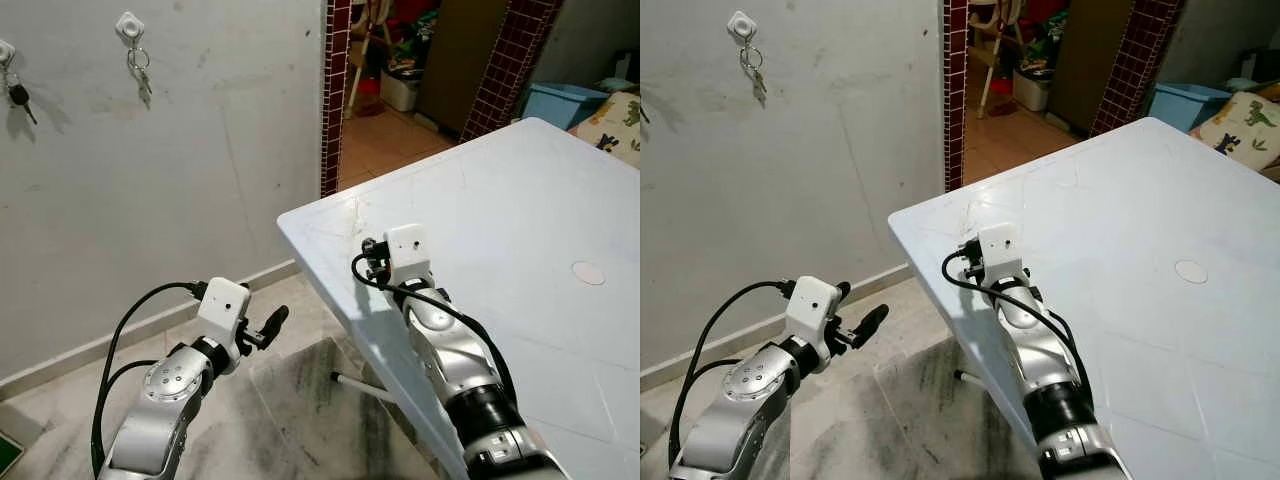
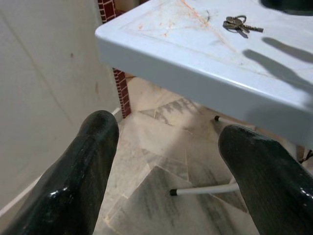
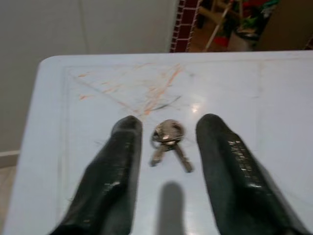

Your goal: Hang keys on a hook

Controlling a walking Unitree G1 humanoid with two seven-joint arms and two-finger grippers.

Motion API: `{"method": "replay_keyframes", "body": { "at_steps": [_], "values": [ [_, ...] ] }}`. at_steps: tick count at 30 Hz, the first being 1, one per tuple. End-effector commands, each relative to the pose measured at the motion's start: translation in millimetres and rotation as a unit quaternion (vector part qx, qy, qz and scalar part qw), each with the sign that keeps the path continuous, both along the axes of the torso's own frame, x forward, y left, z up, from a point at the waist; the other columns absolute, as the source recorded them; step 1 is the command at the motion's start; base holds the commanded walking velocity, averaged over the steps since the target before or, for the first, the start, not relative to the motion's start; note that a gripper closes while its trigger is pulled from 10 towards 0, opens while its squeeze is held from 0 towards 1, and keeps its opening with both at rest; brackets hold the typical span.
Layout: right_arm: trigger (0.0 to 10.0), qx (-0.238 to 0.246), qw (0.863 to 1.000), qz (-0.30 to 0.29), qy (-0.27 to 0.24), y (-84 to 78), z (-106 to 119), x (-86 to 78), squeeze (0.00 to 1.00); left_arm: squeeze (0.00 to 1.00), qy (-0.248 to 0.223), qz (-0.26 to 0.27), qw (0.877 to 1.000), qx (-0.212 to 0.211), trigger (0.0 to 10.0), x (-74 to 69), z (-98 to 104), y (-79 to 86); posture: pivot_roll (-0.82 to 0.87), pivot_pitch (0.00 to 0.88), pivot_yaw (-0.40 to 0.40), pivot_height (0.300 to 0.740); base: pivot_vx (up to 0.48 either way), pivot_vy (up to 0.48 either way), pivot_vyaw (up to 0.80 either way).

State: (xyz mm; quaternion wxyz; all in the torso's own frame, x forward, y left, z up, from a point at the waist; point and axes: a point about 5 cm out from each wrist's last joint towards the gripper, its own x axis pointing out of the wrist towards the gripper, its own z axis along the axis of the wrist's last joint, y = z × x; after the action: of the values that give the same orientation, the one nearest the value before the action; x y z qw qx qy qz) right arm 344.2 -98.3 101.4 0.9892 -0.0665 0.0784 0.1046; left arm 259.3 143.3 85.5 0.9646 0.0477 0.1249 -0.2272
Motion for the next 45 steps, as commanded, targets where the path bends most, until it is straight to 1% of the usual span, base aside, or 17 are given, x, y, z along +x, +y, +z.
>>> {"method": "replay_keyframes", "body": {
  "at_steps": [1,4,8,11,16,17,18,19,20,21,22,27,45],
  "values": [
    [10.0,0.007,1.000,-0.003,-0.003,3.6,2.2,3.0,1.00,0.00,-0.008,-0.002,1.000,0.010,10.0,-1.7,4.3,1.2,0.10,0.005,0.026,0.740,0.000,0.000,0.00],
    [10.0,0.008,1.000,-0.003,-0.005,6.3,0.5,3.2,1.00,0.00,-0.009,0.006,1.000,0.008,10.0,-1.9,5.5,3.4,0.10,0.007,0.027,0.740,0.000,0.000,0.00],
    [10.0,0.003,1.000,-0.004,0.006,6.4,-7.3,1.1,1.00,0.00,-0.010,0.014,1.000,0.009,10.0,-1.1,6.3,4.9,0.10,0.009,0.028,0.740,0.000,0.000,0.00],
    [10.0,0.005,1.000,-0.005,0.009,6.7,-9.2,1.9,1.00,0.00,-0.010,0.014,1.000,0.010,10.0,-0.8,5.9,4.3,0.10,0.010,0.028,0.740,0.000,0.000,0.00],
    [10.0,0.012,1.000,-0.006,-0.001,8.5,-4.4,5.2,1.00,0.00,-0.011,0.009,1.000,0.009,10.0,-2.0,5.6,0.9,0.09,0.010,0.027,0.740,0.000,0.000,0.00],
    [10.0,0.013,1.000,-0.007,-0.002,8.3,-3.8,5.5,0.93,0.00,-0.011,0.008,1.000,0.009,10.0,-2.0,5.7,0.4,0.09,0.010,0.027,0.740,0.000,0.000,0.00],
    [10.0,0.016,1.000,-0.008,-0.003,7.7,-3.1,5.9,0.55,0.00,-0.012,0.008,1.000,0.009,10.0,-1.9,5.8,0.0,0.09,0.010,0.026,0.740,0.000,0.000,0.00],
    [10.0,0.018,1.000,-0.008,-0.004,7.4,-2.9,6.0,0.55,0.00,-0.012,0.008,1.000,0.009,10.0,-1.8,5.8,-0.1,0.09,0.009,0.026,0.740,0.000,0.000,0.00],
    [10.0,0.019,1.000,-0.007,-0.005,7.1,-2.9,6.1,0.08,0.00,-0.012,0.008,1.000,0.008,10.0,-1.6,5.9,-0.2,0.09,0.009,0.025,0.740,0.000,0.000,0.00],
    [10.0,0.018,1.000,-0.007,-0.005,7.1,-3.0,6.0,0.08,0.00,-0.013,0.008,1.000,0.008,10.0,-1.5,6.1,-0.3,0.09,0.009,0.025,0.740,0.000,0.000,0.00],
    [10.0,0.018,1.000,-0.006,-0.005,7.0,-3.2,6.0,0.00,0.00,-0.013,0.008,1.000,0.007,10.0,-1.5,6.2,-0.3,0.09,0.009,0.025,0.740,0.000,0.000,0.00],
    [10.0,0.021,1.000,-0.007,-0.005,6.1,-3.7,6.2,0.00,0.00,-0.015,0.007,1.000,0.003,10.0,-0.8,6.8,-0.8,0.09,0.009,0.025,0.740,0.106,0.000,0.00],
    [10.0,0.021,1.000,-0.006,-0.005,5.9,-4.1,7.2,0.00,0.00,-0.010,0.000,1.000,0.001,10.0,0.1,5.0,-2.9,0.08,0.002,0.026,0.740,0.327,0.000,0.00]
  ]
}}
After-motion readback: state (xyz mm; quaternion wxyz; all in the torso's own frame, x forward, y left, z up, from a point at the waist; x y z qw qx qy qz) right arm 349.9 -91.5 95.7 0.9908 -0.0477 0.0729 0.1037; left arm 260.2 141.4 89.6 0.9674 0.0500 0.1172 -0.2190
